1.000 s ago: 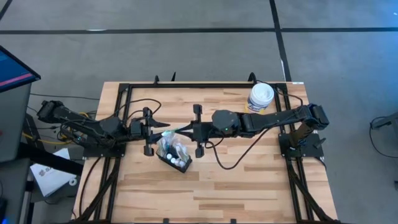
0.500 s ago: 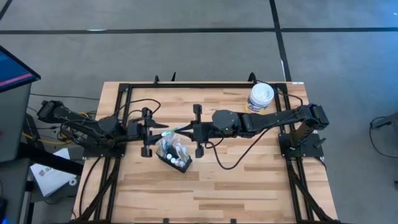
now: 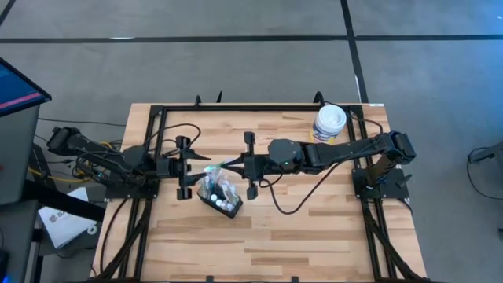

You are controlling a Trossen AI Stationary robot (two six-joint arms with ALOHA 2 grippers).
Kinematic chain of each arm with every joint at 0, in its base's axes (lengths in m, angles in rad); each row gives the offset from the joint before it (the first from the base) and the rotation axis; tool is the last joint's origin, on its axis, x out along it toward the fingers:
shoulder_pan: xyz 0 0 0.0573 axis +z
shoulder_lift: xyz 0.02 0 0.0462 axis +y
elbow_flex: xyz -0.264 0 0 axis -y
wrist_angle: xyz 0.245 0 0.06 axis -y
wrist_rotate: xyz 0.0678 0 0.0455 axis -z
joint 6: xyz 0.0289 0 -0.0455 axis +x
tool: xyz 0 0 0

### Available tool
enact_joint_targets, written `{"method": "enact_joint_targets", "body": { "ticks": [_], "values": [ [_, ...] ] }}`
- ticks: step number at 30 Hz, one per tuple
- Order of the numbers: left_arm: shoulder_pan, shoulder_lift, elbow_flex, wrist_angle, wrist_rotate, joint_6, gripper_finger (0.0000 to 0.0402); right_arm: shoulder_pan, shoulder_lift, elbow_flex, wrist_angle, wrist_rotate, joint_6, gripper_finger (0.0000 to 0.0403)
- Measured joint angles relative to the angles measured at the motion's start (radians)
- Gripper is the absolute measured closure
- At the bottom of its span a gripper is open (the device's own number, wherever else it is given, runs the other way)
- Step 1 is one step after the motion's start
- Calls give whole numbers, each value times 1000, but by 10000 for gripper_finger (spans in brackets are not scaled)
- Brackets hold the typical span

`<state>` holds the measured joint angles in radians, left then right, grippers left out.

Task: Pick & Place toothbrushing station
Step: Put the green toothbrush into the left compartment of the wire organizer

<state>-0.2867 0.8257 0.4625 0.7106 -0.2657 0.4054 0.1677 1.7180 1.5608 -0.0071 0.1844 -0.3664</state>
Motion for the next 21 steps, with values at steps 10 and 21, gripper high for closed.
{"method": "enact_joint_targets", "body": {
  "ticks": [10,21],
  "values": [
    [0,10,0,52,29,25,191,-2,0,0,8,0,0,403],
    [0,107,0,250,38,33,192,-8,6,0,15,-1,0,403]
  ]
}}
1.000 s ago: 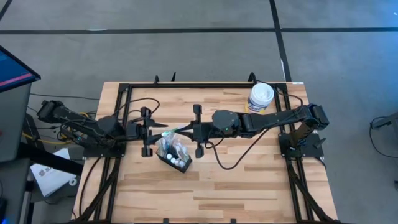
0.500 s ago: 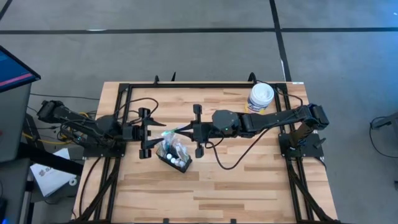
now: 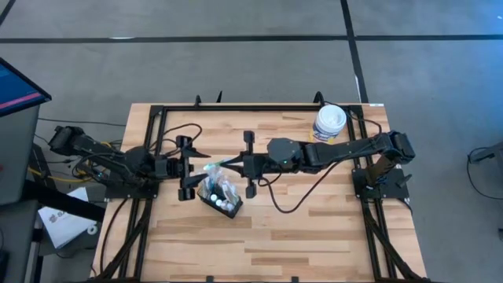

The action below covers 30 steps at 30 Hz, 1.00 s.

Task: Pick & Place toothbrushing station
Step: Put the green toothbrush into the left compartment of the wire organizer

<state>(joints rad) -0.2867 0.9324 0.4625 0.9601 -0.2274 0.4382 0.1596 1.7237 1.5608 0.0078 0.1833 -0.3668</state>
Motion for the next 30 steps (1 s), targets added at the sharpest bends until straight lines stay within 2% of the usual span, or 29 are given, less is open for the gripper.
{"method": "enact_joint_targets", "body": {
  "ticks": [14,30],
  "values": [
    [0,65,0,74,7,3,192,0,1,0,1,0,0,403],
    [0,72,0,98,16,2,196,1,0,0,0,0,0,403]
  ]
}}
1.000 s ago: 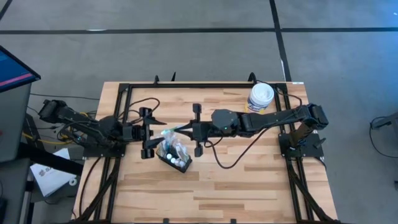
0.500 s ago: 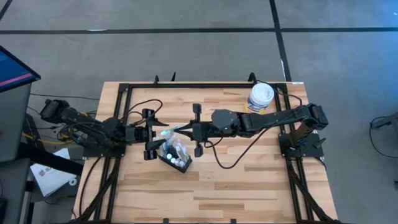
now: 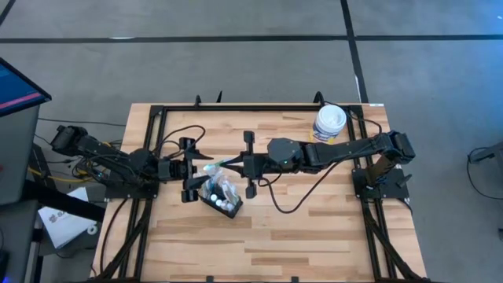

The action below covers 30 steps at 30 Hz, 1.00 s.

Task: Pick & Place toothbrushing station
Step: Put the green toothbrush into the left compartment of the wire organizer

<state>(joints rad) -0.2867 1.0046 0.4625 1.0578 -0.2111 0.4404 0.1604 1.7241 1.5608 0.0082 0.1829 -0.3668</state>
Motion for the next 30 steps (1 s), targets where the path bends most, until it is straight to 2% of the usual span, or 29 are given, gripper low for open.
{"method": "enact_joint_targets", "body": {
  "ticks": [4,19,30],
  "values": [
    [0,0,0,9,0,0,222,0,0,0,0,0,0,403],
    [0,0,0,14,-1,25,387,0,-1,0,-2,-2,0,403],
    [0,0,0,8,4,42,399,0,-1,0,-16,-2,0,403]
  ]
}}
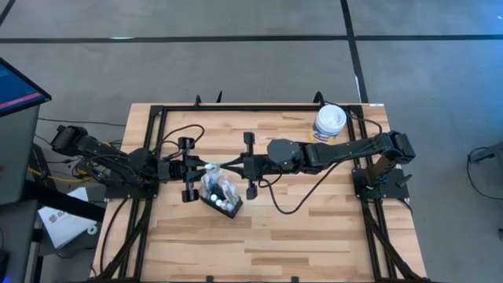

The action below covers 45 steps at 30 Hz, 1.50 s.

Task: Pick & Place toothbrushing station
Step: Put the green toothbrush into the left compartment of the wire organizer

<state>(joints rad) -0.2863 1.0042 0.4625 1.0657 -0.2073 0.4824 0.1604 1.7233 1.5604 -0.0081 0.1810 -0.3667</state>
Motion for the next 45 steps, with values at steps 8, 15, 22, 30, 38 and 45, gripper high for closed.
{"method": "enact_joint_targets", "body": {
  "ticks": [8,15,22,30,38,45],
  "values": [
    [0,0,0,-10,2,0,400,0,0,0,-10,0,0,403],
    [0,0,0,-13,2,0,401,0,0,0,-23,0,1,370],
    [-21,-55,0,-87,-30,-8,401,0,-5,-1,-48,0,9,317],
    [-31,-179,0,-291,-33,-75,401,0,-5,-1,-47,1,13,304],
    [-31,-265,0,-430,-34,-150,401,0,-5,-1,-94,1,37,305],
    [-31,-316,0,-561,-29,-246,401,0,-5,-1,-123,1,62,305]
  ]
}}
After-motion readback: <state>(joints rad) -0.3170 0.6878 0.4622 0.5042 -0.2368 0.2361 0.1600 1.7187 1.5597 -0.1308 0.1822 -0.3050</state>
